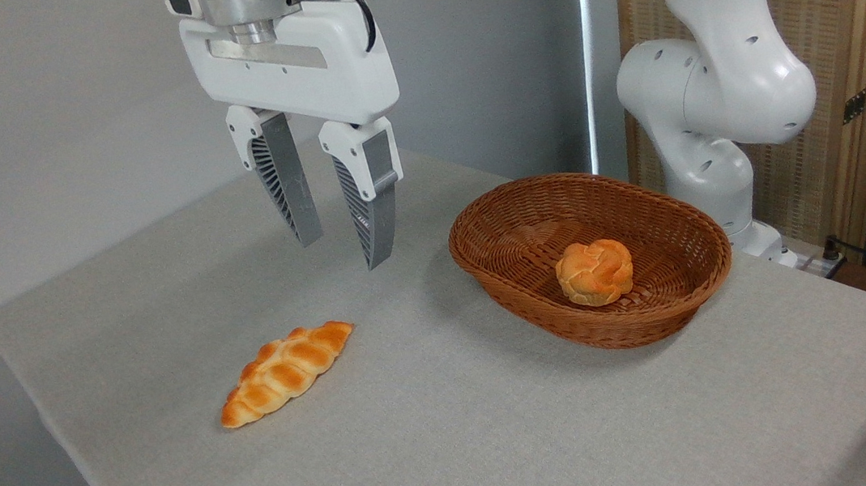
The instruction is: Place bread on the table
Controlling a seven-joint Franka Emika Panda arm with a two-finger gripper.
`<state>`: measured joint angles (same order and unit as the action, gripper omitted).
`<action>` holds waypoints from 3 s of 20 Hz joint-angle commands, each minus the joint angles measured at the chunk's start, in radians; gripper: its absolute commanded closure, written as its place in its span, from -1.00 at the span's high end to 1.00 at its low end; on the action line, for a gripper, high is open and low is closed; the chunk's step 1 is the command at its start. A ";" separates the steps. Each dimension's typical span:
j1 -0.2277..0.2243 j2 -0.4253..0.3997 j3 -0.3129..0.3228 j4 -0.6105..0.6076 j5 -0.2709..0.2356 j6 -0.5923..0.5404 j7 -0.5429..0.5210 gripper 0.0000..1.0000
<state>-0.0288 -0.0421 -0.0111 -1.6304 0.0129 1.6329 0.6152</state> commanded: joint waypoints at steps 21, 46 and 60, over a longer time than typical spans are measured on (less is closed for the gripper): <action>-0.011 -0.037 0.013 -0.038 0.007 0.007 -0.003 1.00; -0.083 -0.452 0.082 -0.614 0.018 -0.028 0.287 1.00; -0.079 -0.504 0.103 -0.744 0.068 0.001 0.287 1.00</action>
<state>-0.0983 -0.4883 0.0770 -2.3120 0.0428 1.6213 0.8926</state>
